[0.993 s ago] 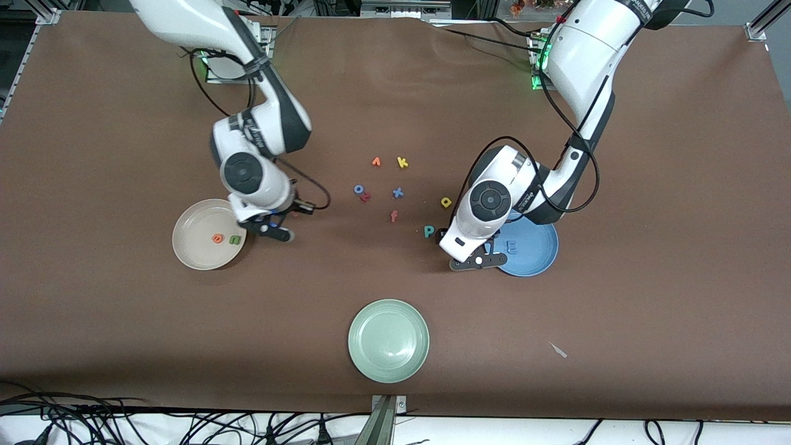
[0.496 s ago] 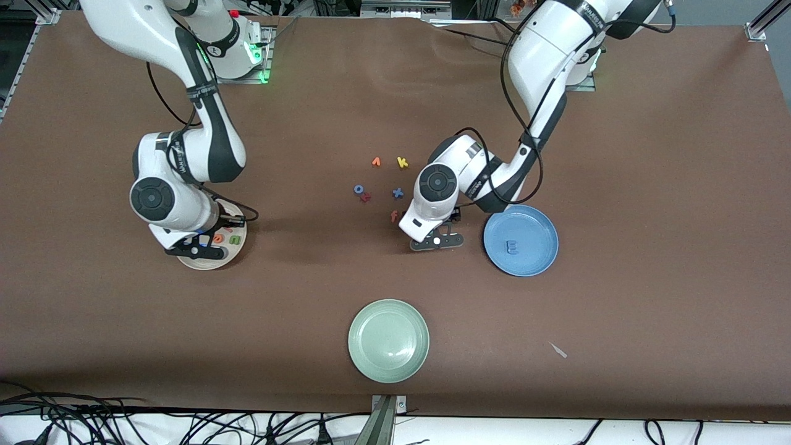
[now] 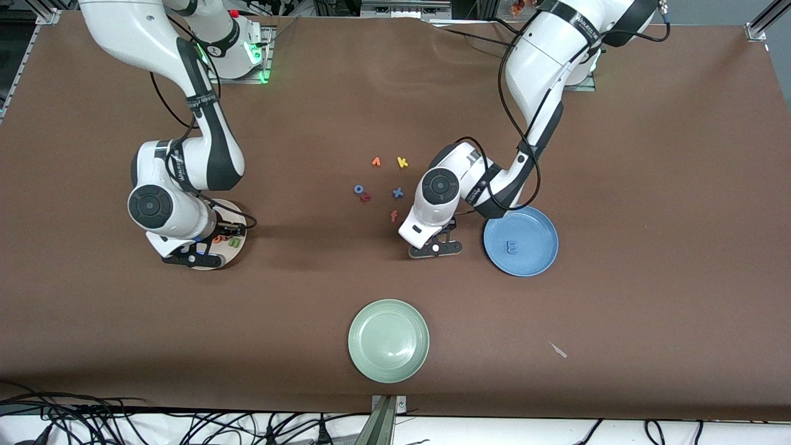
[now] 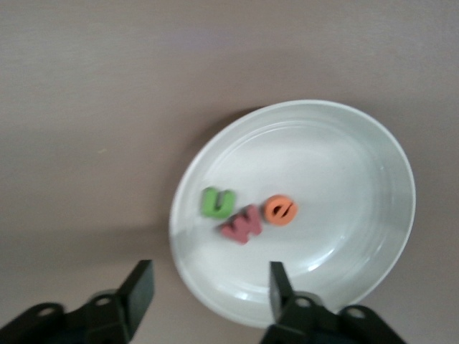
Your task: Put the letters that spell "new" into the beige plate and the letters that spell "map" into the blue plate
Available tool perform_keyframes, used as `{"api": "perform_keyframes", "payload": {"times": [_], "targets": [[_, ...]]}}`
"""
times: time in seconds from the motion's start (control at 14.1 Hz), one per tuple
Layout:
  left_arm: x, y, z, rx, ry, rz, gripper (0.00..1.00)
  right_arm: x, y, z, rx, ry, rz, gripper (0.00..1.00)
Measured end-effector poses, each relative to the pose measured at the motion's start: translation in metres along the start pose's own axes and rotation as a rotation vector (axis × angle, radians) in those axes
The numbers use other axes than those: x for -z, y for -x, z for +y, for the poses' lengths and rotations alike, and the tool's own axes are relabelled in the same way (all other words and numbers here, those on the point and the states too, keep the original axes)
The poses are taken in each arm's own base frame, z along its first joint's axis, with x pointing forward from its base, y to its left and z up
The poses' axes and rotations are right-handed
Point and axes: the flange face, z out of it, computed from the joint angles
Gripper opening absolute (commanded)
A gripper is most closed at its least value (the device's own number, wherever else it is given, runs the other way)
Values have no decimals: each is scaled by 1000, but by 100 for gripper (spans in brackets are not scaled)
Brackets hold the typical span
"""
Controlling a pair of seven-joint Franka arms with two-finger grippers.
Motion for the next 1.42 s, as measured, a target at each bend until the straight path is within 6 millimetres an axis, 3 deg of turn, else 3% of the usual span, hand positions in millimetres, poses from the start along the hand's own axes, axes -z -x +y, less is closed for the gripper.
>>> {"api": "perform_keyframes", "payload": {"times": [0.07, 0.14, 0.43, 0.57, 0.78, 0.92, 1.13, 1.28, 1.35, 1.42], "targets": [[0, 0, 0, 0, 0, 0, 12, 18, 3, -10, 17, 5, -30, 100], [0, 0, 0, -1, -2, -1, 8, 38, 7, -21, 35, 11, -66, 100], [2, 1, 0, -3, -24, -21, 5, 97, 33, -62, 106, 41, -153, 100], [17, -8, -11, -38, -59, -41, 6, 121, 40, -64, 114, 48, -177, 100], [60, -41, -62, -159, -112, -105, 5, 160, 46, -51, 102, 39, -172, 100], [83, -57, -98, -218, -134, -150, 5, 183, 45, -27, 89, -1, -147, 100], [90, -80, -152, -299, -172, -162, 6, 223, 51, 13, 83, -37, -78, 100], [78, -87, -178, -312, -169, -166, 20, 256, 64, 33, 68, -64, -12, 100], [65, -85, -185, -313, -160, -156, 51, 274, 72, 44, 58, -75, 21, 100], [51, -81, -191, -314, -155, -153, 100, 291, 82, 54, 49, -80, 52, 100]]}}
